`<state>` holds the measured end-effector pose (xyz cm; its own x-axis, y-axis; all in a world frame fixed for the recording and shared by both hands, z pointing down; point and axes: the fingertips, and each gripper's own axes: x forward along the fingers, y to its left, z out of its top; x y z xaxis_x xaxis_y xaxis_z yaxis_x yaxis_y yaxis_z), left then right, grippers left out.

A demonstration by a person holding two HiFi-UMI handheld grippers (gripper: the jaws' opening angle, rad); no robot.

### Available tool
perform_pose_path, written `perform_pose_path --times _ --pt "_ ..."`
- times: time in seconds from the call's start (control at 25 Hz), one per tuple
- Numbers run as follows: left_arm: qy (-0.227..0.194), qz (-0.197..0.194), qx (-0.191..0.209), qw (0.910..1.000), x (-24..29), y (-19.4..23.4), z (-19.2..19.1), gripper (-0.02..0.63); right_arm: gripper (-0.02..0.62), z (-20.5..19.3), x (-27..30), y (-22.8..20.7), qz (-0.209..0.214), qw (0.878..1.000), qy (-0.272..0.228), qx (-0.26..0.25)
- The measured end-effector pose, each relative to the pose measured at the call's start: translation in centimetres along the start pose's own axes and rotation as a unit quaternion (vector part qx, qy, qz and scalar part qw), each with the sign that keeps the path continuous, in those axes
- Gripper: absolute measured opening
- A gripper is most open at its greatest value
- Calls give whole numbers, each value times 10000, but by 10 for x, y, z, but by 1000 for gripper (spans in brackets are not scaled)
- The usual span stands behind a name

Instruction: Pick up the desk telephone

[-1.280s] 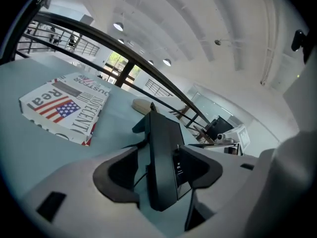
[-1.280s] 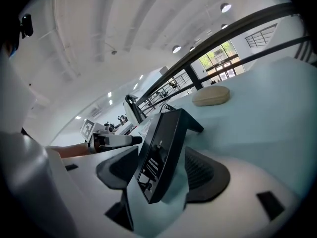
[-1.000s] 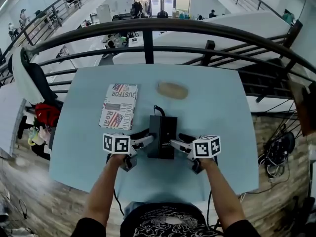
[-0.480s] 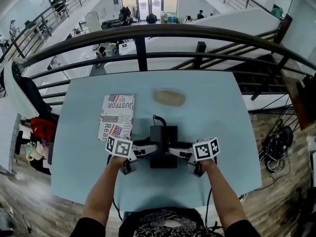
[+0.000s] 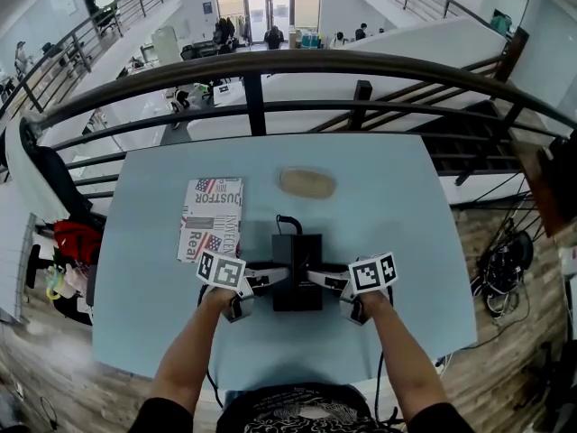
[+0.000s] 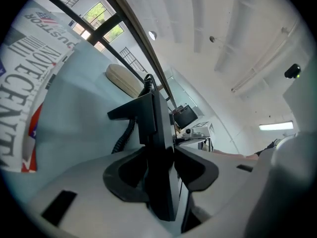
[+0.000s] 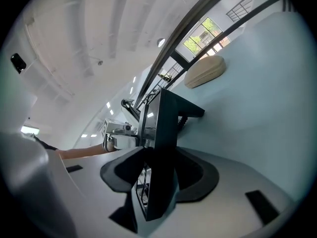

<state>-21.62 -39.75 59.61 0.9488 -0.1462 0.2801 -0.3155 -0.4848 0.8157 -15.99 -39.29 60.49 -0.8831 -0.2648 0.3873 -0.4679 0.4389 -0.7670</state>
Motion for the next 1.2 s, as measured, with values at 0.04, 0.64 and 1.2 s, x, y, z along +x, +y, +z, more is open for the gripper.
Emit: perform_pose_path --times 0.04,0.64,1.2 --pt "-30 4 -20 10000 0 0 0 176 192 0 0 0 4 10000 -22 37" --pt "-489 385 -11 9981 -5 -10 9 169 184 8 -6 11 -67 9992 -381 -124" --pt "-1270 518 793 9874 -21 -66 70 169 184 68 -37 61 -101 9908 -999 -904"
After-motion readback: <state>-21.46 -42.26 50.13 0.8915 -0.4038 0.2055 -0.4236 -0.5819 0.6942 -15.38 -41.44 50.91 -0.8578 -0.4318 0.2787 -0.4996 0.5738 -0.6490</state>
